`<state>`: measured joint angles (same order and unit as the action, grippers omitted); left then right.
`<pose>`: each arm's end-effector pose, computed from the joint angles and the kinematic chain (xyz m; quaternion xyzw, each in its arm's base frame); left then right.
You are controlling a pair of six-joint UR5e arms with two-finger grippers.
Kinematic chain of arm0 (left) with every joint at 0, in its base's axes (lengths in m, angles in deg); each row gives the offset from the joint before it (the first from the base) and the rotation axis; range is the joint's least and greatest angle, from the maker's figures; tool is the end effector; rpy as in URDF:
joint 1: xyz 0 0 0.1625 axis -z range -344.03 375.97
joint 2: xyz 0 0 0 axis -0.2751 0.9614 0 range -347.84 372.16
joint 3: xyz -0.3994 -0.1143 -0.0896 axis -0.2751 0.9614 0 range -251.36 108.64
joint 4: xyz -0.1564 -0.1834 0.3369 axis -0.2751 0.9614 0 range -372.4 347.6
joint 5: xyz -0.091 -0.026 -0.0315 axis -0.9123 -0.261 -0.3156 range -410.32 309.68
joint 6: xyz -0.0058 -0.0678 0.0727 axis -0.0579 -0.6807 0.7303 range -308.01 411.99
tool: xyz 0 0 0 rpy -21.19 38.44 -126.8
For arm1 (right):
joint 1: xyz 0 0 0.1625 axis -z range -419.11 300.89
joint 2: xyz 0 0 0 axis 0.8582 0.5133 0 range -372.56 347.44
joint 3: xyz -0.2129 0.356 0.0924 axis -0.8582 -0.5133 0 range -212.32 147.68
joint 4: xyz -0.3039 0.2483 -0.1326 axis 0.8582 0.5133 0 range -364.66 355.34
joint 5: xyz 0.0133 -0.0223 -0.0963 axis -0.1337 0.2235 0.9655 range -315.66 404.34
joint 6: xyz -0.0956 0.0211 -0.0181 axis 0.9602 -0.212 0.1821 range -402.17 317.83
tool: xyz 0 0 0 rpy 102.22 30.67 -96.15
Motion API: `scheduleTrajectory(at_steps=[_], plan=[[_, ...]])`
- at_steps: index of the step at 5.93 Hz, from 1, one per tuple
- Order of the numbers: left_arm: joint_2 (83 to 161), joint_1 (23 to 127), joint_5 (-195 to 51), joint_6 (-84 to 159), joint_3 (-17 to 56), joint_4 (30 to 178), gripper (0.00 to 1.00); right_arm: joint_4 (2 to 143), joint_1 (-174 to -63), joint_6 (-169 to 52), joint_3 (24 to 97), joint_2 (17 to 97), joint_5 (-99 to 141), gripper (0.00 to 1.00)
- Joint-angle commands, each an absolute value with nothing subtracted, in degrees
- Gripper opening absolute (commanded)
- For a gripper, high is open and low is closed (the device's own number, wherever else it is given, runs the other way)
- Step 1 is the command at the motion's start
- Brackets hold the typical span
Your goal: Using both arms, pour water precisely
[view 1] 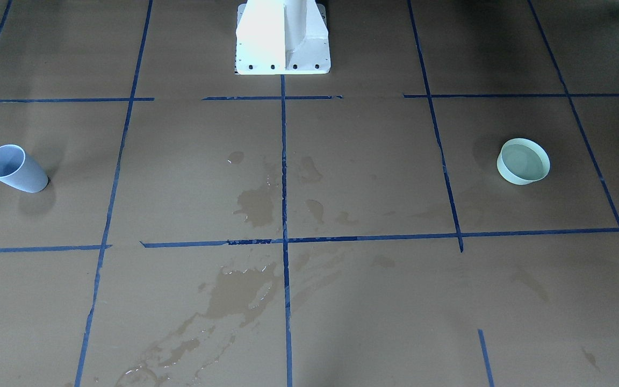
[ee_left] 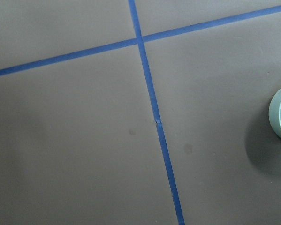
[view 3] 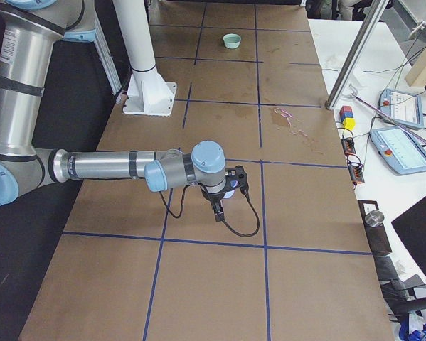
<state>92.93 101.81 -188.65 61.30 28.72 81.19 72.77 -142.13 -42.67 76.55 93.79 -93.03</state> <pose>-0.0277 -0.4317 0.6344 0.0537 0.4070 0.1227 0.9036 0.0127 -0.3905 0.5922 0.0940 -0.4053 -0.1040 0.9034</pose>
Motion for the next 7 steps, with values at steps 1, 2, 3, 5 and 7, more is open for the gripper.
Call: scheduleTrajectory(at_steps=[1, 2, 3, 5, 7], plan=[[93.8, 92.4, -188.9, 43.2, 28.1, 92.4, 1.0, 70.5, -141.6, -42.9, 76.4, 93.8, -93.0, 1.0], [94.2, 87.1, -188.7, 31.8, 25.7, 101.2, 1.0, 70.2, -141.6, -42.8, 76.3, 93.8, -92.9, 1.0], [95.8, 84.3, -186.7, 23.9, 21.8, 108.5, 1.0, 70.2, -141.6, -42.9, 76.3, 93.8, -92.9, 1.0], [97.5, 79.4, -185.5, 14.4, 19.4, 113.1, 1.0, 70.3, -141.5, -42.9, 76.4, 93.8, -92.9, 1.0], [98.1, 76.4, -184.3, 13.8, 18.2, 113.3, 0.96, 70.3, -141.4, -42.9, 76.3, 93.8, -92.9, 1.0]])
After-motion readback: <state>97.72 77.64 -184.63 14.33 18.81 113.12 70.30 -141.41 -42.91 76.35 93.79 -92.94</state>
